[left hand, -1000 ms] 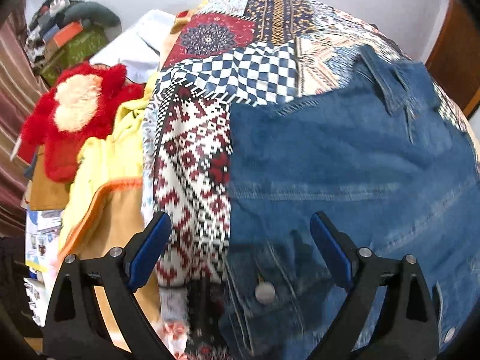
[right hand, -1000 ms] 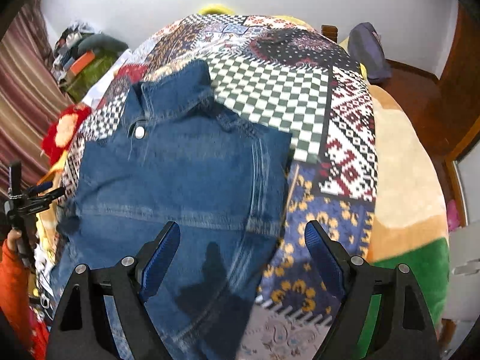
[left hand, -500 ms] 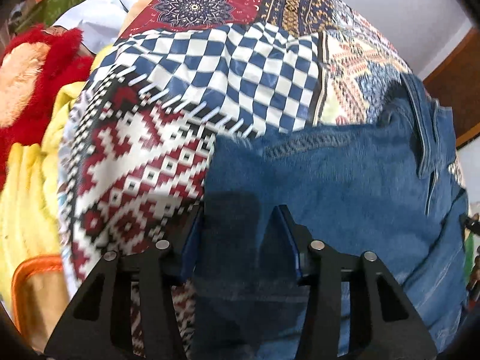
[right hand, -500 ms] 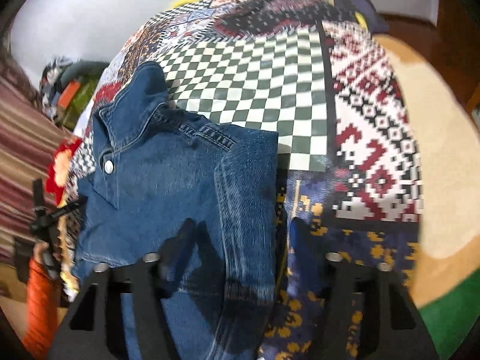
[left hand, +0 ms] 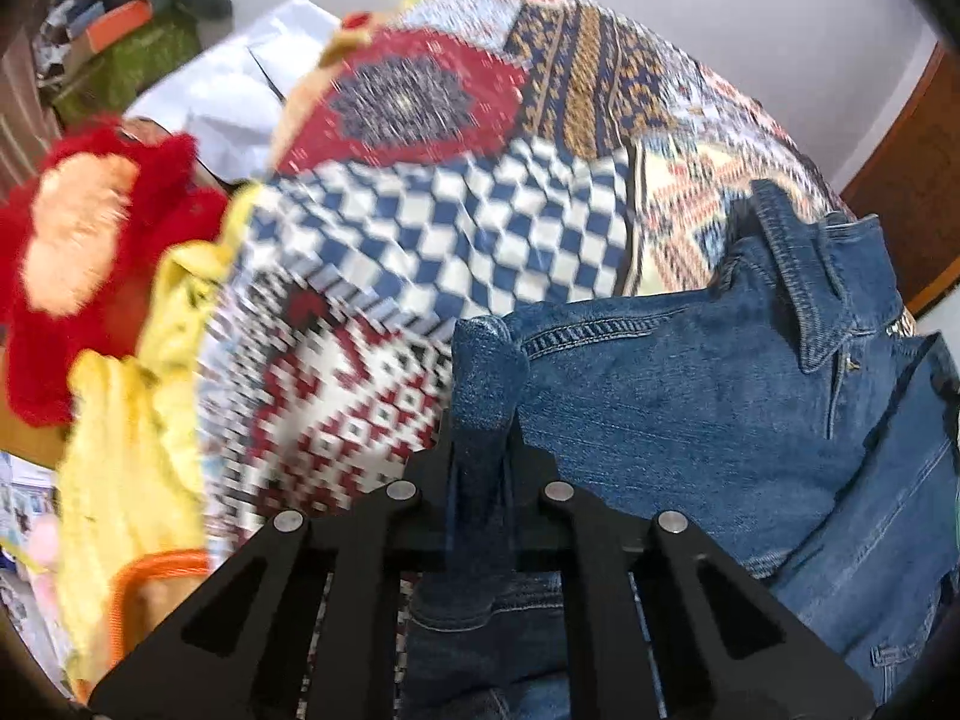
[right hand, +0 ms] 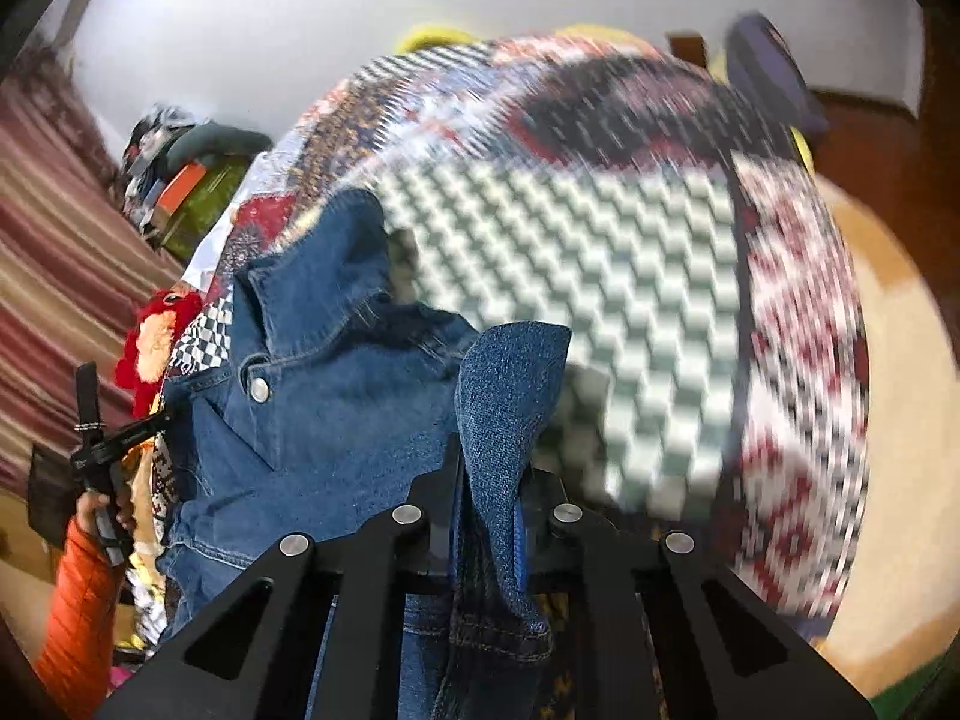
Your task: Fold large clothes
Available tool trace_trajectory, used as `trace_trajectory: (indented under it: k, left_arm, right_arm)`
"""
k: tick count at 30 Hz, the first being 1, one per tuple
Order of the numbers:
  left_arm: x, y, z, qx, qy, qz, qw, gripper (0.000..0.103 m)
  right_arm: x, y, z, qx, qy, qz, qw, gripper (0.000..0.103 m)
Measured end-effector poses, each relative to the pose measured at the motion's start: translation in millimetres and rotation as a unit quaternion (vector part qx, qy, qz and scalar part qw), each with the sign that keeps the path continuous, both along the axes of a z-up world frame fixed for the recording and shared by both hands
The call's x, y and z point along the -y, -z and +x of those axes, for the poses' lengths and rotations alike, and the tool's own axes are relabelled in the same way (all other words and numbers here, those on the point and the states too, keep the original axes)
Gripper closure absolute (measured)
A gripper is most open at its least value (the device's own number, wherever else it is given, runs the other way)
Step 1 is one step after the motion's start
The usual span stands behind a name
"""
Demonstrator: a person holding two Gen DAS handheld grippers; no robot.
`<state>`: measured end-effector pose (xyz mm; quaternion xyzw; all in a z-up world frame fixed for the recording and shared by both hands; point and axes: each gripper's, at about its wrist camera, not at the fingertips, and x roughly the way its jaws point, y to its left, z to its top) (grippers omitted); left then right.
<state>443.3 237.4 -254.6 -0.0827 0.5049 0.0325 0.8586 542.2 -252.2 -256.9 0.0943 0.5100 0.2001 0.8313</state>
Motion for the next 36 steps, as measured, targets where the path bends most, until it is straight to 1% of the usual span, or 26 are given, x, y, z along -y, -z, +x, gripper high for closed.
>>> trace_trajectory:
  k: [4, 7, 9, 11, 15, 17, 20, 22, 25, 26, 29, 31, 33, 35, 36]
  left_arm:
    - [-15, -23, 3, 0.027, -0.018, 0.023, 0.9992, 0.093]
    - [-26, -33, 13, 0.036, -0.030, 0.033, 0.9983, 0.093]
    - [-30, -35, 20, 0.038, -0.036, 0.036, 0.9980, 0.093]
    - [-34, -31, 29, 0.033, -0.040, 0.043, 0.9977, 0.093]
    - [-36, -13, 36, 0.017, -0.043, 0.049, 0.9977, 0.092]
    - [-35, -2, 40, 0.010, -0.045, 0.058, 0.9972, 0.090]
    - [-32, 11, 44, 0.002, -0.051, 0.077, 0.9957, 0.081]
    - [-31, 16, 45, 0.002, -0.051, 0.083, 0.9952, 0.080]
    - [-31, 20, 44, 0.002, -0.053, 0.090, 0.9945, 0.079]
    - [-31, 21, 44, 0.001, -0.055, 0.090, 0.9945, 0.078]
    - [-28, 21, 41, -0.010, -0.053, 0.088, 0.9947, 0.070]
    - [-23, 22, 37, -0.023, -0.043, 0.089, 0.9948, 0.058]
    - [-17, 21, 33, -0.031, -0.033, 0.101, 0.9938, 0.052]
    - [-9, 18, 26, -0.037, -0.022, 0.119, 0.9920, 0.051]
    - [-6, 16, 23, -0.036, -0.019, 0.120, 0.9920, 0.051]
  right_arm:
    - [-27, -27, 23, 0.049, -0.008, -0.017, 0.999, 0.095]
    - [-44, -43, 43, 0.080, -0.012, -0.019, 0.997, 0.095]
    - [-54, -46, 54, 0.089, -0.013, -0.029, 0.996, 0.095]
    - [-62, -40, 66, 0.092, -0.012, -0.045, 0.995, 0.095]
    - [-70, -11, 80, 0.079, -0.010, -0.086, 0.993, 0.094]
    - [-70, 6, 83, 0.070, -0.012, -0.106, 0.992, 0.094]
    - [-64, 28, 84, 0.060, -0.014, -0.111, 0.992, 0.094]
    - [-60, 37, 83, 0.054, -0.015, -0.104, 0.993, 0.094]
    - [-58, 40, 83, 0.051, -0.019, -0.099, 0.994, 0.092]
    - [-55, 40, 85, 0.042, -0.020, -0.094, 0.994, 0.092]
    - [-49, 40, 88, 0.016, -0.018, -0.078, 0.997, 0.092]
    - [-47, 38, 87, 0.006, -0.016, -0.075, 0.997, 0.092]
    - [-45, 37, 83, -0.001, -0.014, -0.079, 0.997, 0.091]
    - [-45, 34, 77, -0.002, -0.015, -0.094, 0.995, 0.091]
    - [-45, 33, 75, -0.002, -0.016, -0.101, 0.995, 0.091]
